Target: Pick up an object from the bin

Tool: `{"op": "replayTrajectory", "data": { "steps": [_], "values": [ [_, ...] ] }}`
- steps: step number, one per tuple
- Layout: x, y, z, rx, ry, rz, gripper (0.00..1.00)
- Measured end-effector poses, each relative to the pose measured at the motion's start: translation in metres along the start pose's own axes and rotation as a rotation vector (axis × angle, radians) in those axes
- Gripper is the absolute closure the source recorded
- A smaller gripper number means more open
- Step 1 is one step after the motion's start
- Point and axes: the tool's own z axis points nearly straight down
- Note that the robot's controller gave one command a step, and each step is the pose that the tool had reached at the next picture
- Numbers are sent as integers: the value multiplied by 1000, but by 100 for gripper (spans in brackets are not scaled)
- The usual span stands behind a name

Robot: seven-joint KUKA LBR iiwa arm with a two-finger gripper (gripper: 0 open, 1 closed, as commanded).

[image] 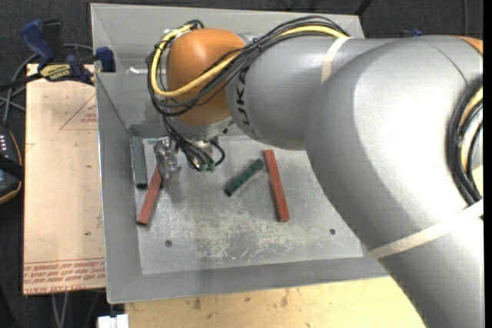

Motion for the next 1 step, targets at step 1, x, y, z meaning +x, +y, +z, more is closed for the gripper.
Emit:
{"op": "replayTrajectory", "data": {
  "steps": [1],
  "values": [
    [1, 0, 2, 0, 4, 0, 0]
  ]
}}
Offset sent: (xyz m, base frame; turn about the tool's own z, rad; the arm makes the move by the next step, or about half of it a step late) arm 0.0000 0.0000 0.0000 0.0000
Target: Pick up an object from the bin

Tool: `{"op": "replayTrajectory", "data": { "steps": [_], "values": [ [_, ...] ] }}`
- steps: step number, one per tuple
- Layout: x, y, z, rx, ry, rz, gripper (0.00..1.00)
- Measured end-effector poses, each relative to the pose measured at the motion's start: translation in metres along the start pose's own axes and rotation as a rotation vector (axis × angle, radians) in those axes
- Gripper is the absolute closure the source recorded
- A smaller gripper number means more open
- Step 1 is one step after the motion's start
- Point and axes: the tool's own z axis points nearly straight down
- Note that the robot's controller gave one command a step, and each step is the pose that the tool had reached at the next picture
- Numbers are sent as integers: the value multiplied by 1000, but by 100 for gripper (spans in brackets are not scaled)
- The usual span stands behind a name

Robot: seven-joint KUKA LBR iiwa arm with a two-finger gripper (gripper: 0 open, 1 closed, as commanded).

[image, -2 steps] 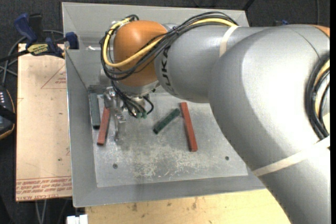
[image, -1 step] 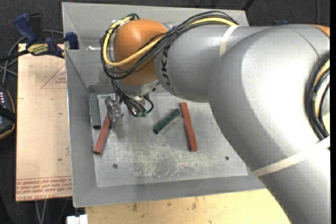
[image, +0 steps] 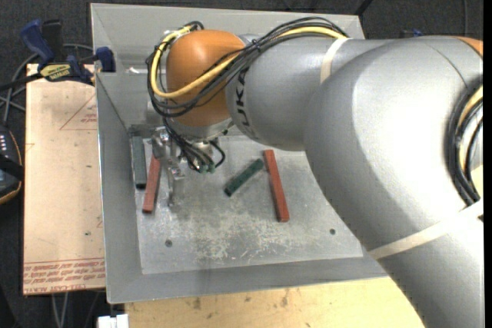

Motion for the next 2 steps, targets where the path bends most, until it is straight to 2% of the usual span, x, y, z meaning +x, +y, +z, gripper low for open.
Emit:
{"op": "replayTrajectory", "data": {
  "steps": [2],
  "values": [
    [0, 0, 0, 0, 0, 0, 0]
  ]
}}
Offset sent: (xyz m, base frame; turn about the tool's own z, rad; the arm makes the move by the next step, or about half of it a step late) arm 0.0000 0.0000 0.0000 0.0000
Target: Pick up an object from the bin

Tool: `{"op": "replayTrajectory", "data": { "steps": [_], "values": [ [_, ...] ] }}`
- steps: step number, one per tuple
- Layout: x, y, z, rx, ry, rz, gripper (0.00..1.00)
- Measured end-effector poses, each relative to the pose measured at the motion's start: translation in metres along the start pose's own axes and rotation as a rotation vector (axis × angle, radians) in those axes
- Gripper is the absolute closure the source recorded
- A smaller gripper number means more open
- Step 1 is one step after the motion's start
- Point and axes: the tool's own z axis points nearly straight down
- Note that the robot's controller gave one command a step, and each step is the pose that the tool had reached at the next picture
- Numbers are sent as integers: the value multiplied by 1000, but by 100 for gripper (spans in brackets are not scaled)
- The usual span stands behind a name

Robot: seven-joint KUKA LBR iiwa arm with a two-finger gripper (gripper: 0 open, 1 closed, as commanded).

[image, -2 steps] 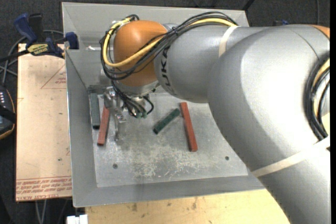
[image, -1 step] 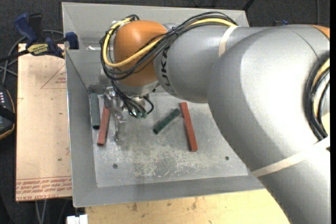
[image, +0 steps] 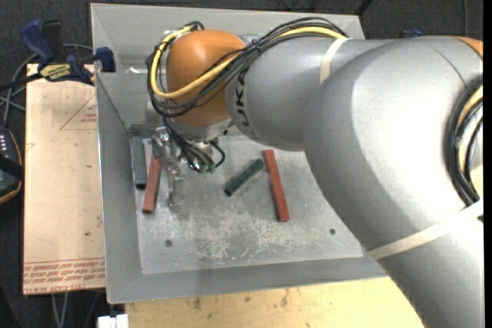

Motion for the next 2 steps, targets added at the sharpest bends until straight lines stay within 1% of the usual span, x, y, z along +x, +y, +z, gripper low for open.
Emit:
{"op": "replayTrajectory", "data": {
  "steps": [1, 2],
  "values": [
    [-1, 0, -2, -1, -4, 0, 100],
    [0, 0, 0, 0, 0, 0, 0]
  ]
}}
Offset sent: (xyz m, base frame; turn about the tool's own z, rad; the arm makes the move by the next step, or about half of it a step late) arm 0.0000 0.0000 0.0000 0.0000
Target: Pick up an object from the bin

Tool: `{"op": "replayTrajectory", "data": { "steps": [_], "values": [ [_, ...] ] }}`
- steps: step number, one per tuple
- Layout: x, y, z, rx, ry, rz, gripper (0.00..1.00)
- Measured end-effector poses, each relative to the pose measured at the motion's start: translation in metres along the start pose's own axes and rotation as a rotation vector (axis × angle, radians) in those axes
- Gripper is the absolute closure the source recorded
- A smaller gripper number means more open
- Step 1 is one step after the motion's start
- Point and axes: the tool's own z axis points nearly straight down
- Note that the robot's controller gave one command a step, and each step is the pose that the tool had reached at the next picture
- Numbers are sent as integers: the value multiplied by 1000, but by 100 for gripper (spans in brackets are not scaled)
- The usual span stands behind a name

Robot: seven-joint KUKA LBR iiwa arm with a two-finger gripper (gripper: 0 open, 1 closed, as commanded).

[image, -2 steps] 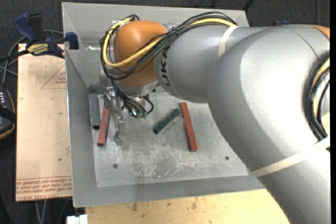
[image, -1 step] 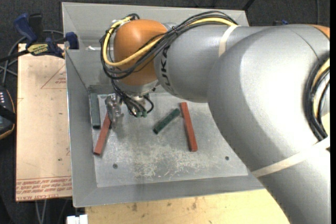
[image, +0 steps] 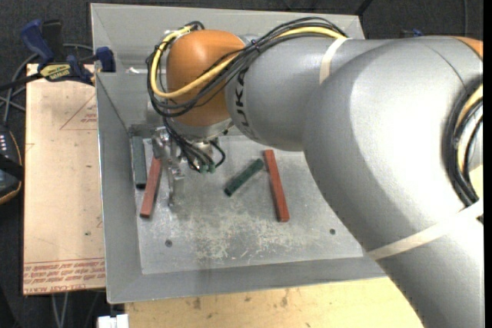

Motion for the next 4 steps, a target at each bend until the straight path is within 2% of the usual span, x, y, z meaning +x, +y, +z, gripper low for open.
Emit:
{"op": "replayTrajectory", "data": {
  "steps": [1, 2, 3, 4],
  "values": [
    [-1, 0, -2, 0, -4, 0, 100],
    [9, -67, 0, 3, 1, -188, 100],
    [9, -64, 0, 1, 1, -191, 0],
    [18, -132, -34, 4, -1, -147, 0]
  ]
}}
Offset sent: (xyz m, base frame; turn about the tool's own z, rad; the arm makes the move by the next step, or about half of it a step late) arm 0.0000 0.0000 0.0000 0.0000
